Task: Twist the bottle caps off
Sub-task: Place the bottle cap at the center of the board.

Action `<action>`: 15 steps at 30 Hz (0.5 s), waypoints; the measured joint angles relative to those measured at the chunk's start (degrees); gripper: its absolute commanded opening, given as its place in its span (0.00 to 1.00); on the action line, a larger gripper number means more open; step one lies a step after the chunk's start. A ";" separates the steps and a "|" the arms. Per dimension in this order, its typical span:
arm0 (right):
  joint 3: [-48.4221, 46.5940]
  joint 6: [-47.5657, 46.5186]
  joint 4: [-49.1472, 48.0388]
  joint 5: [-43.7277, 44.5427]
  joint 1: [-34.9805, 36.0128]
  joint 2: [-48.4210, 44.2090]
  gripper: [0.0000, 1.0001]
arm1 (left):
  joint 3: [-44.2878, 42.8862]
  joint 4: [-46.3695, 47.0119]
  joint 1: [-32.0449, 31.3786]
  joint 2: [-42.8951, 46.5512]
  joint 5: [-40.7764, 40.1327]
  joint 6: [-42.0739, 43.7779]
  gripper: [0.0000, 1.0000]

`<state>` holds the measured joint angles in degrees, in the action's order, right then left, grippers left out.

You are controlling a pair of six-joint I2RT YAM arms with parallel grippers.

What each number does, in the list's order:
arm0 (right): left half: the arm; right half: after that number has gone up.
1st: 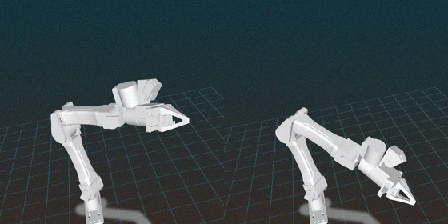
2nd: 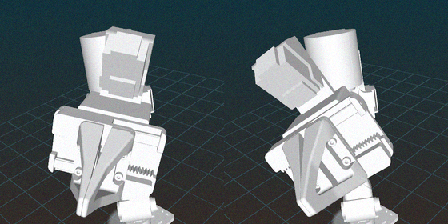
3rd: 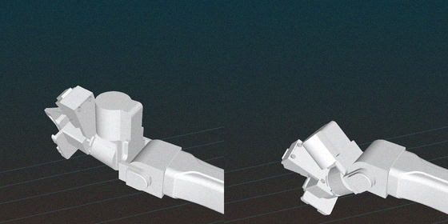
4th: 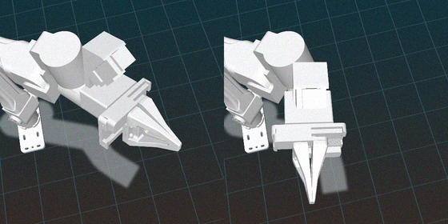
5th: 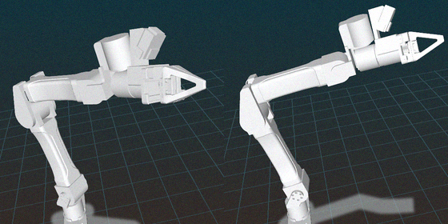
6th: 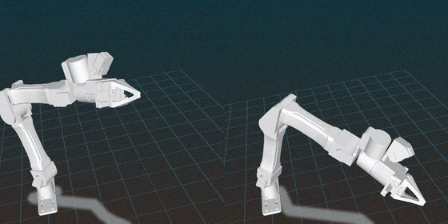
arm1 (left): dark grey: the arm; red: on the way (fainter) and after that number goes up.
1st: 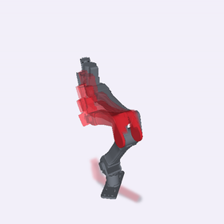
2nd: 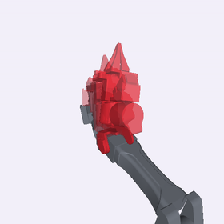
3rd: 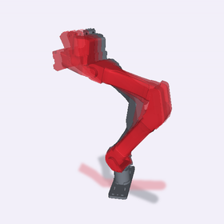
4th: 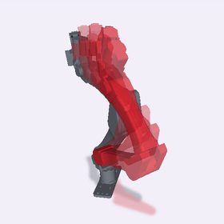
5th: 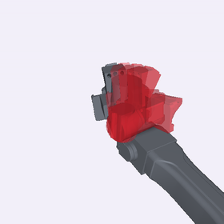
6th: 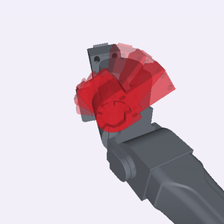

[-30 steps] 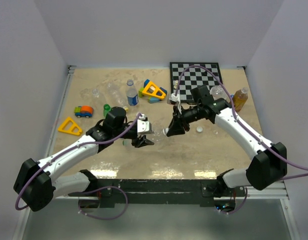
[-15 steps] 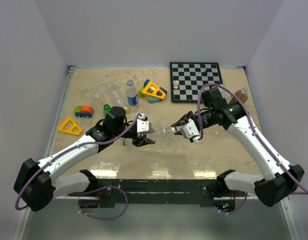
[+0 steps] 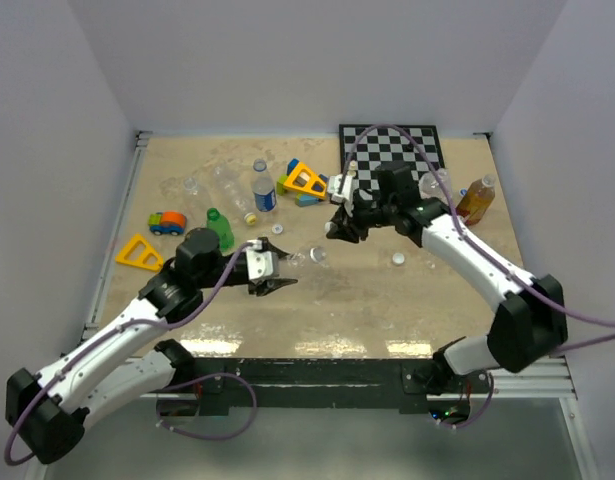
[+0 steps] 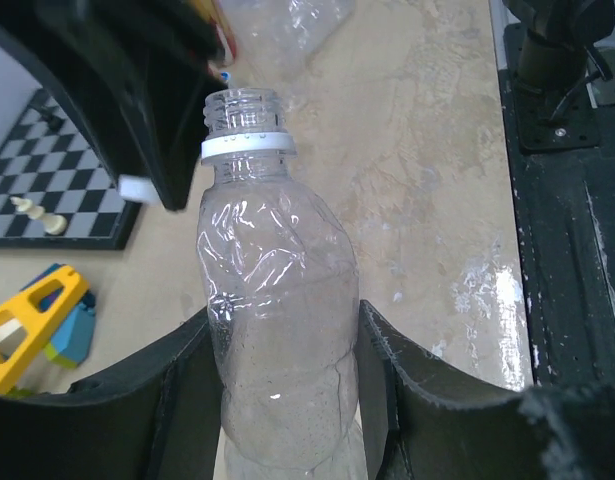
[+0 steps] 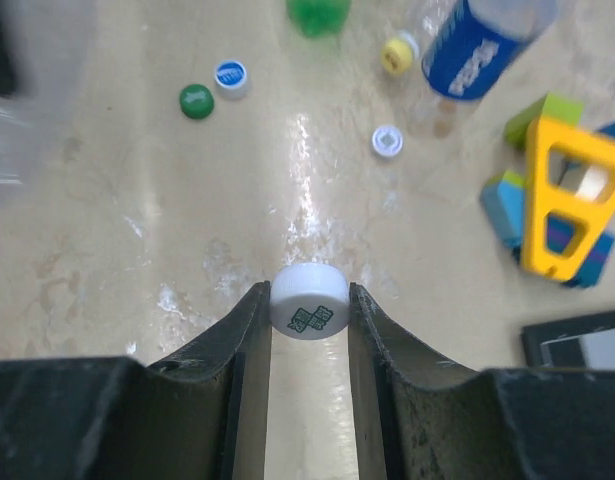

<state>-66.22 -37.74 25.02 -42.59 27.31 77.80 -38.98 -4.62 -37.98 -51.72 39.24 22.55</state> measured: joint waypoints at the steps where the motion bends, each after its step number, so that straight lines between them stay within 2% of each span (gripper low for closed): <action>1: 0.00 2.80 -1.42 1.60 0.31 2.73 0.11 | 1.25 0.72 0.02 2.73 -0.66 -0.81 0.00; 5: -1.38 10.88 -4.00 10.19 2.89 15.02 0.18 | 5.99 4.48 0.04 13.77 -4.02 -5.20 0.00; 10: -9.49 16.17 -3.69 18.78 7.06 30.14 0.20 | 9.35 10.69 0.07 21.68 -8.20 -11.08 0.00; 13: -13.68 18.18 -4.15 22.40 8.48 36.15 0.30 | 11.65 13.09 0.09 23.37 -10.01 -13.51 0.00; 15: -14.97 19.08 -4.33 24.00 8.83 38.18 0.42 | 12.66 13.62 0.07 23.39 -10.75 -14.56 0.00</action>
<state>-81.19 -18.65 20.69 -18.59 36.14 115.98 -26.33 8.99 -37.91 -28.34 28.49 7.99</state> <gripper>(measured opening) 0.327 0.523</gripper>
